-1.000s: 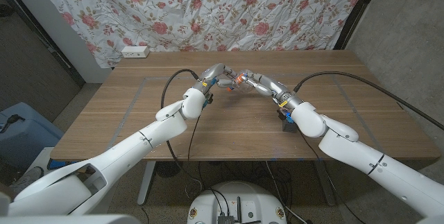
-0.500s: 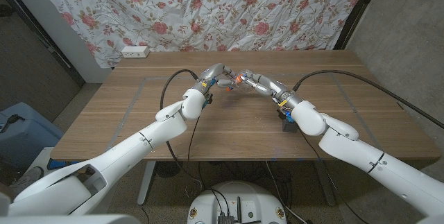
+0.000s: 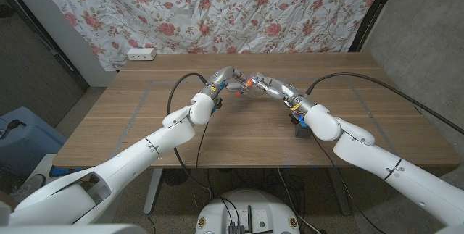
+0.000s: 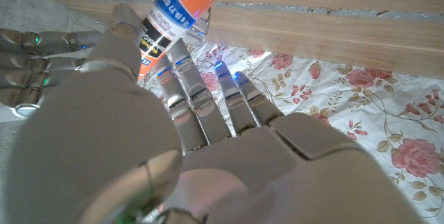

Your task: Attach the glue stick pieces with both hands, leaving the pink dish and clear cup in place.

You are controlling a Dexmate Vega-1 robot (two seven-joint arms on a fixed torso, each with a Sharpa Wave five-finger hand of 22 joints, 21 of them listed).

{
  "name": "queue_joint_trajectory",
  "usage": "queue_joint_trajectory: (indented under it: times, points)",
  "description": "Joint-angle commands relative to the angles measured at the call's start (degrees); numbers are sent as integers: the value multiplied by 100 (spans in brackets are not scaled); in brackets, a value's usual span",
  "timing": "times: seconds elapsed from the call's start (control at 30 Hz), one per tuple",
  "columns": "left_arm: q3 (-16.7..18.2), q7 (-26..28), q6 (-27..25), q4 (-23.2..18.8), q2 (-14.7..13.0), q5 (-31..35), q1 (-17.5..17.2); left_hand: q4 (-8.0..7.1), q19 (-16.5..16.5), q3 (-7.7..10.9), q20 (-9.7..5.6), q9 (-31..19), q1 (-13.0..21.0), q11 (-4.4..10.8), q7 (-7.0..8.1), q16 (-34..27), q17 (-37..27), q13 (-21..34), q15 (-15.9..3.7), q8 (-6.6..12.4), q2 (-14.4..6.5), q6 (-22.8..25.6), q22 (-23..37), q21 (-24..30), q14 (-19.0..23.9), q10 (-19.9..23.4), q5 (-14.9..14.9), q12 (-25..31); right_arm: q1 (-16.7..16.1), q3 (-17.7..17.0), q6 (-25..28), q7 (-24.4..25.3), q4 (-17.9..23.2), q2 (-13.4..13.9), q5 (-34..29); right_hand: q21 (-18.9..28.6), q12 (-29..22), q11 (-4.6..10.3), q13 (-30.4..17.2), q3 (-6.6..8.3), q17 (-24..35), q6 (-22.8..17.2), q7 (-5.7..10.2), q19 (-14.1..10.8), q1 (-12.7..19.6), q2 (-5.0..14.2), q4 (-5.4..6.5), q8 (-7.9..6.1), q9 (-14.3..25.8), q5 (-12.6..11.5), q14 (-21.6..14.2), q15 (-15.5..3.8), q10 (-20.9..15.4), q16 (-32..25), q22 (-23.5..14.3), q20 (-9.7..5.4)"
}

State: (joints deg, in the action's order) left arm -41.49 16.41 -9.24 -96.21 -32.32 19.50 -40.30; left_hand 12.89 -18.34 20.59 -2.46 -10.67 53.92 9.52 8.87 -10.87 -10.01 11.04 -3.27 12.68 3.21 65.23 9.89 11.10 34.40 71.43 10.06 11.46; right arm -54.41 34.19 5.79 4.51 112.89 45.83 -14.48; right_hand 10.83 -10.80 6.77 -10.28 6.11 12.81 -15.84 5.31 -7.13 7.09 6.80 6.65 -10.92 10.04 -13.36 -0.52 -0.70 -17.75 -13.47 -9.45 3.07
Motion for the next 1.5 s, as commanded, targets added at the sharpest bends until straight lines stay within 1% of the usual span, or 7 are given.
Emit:
queue_joint_trajectory:
  times: [0.03,0.27,0.4,0.53,0.77,1.33,1.5]
  points:
    - [11,-20,-6,-10,-33,-10,-22,-296,-48,263,-133,-57,-20,307,-174,-10,-9,32,-939,93,-716,366,13,28,38,365,26,9,-50,-96,-139,169,-60,-34,121,6,-5,-23,-18,17,9,-35,52,-35,33,50,7,-9,12,-34,-47,-48,-20,-5,-30,13]
    - [18,-42,11,-13,-54,-14,-21,-298,-49,248,-136,-57,-18,310,-170,-10,-10,32,-933,98,-707,377,13,28,41,364,26,4,-91,-152,-181,262,-62,-66,190,9,6,-30,-19,34,-2,-28,70,-46,53,44,-14,-5,13,-43,-50,-57,3,2,-30,17]
    - [25,-54,68,-5,-75,-26,-18,-300,-50,239,-135,-57,-19,309,-173,-10,-10,31,-933,94,-701,369,14,28,44,356,27,-1,-104,-178,-200,309,-70,-76,210,23,8,-27,-21,55,-14,-11,91,-87,77,38,-39,1,13,-52,-57,-54,11,8,-29,126]
    - [31,-60,158,16,-97,-35,-14,-302,-53,224,-133,-55,-26,306,-170,-9,-10,30,-928,93,-685,369,13,28,48,339,28,-10,-113,-199,-219,338,-79,-77,231,26,14,-42,-22,65,-20,-4,99,-101,85,35,-49,4,13,-56,-67,-57,28,9,-29,146]
    - [45,-119,141,-10,-116,-49,-20,-308,-46,190,-126,-54,-49,307,-179,-4,-8,28,-909,77,-648,336,14,25,47,296,28,-27,-107,-208,-202,321,-81,-67,256,24,18,-63,-24,79,-27,2,103,-104,94,30,-61,5,14,-62,-72,-45,46,13,-29,148]
    - [84,-326,187,-5,-241,-85,29,-311,30,87,-133,-54,-108,323,-62,21,-1,25,-889,-1,-526,158,11,0,11,95,39,-74,-133,-288,-58,453,-82,-64,263,9,32,-103,-27,108,-37,46,109,-82,98,16,-83,17,15,-71,-55,-10,113,32,-30,146]
    - [91,-411,173,-32,-282,-90,51,-313,49,62,-135,-56,-121,324,-46,26,1,25,-883,-28,-499,87,10,-6,-6,40,42,-80,-140,-343,-89,502,-126,-72,346,3,27,-99,-28,114,-39,36,141,-66,98,8,-90,12,15,-72,-55,-15,112,35,-30,153]
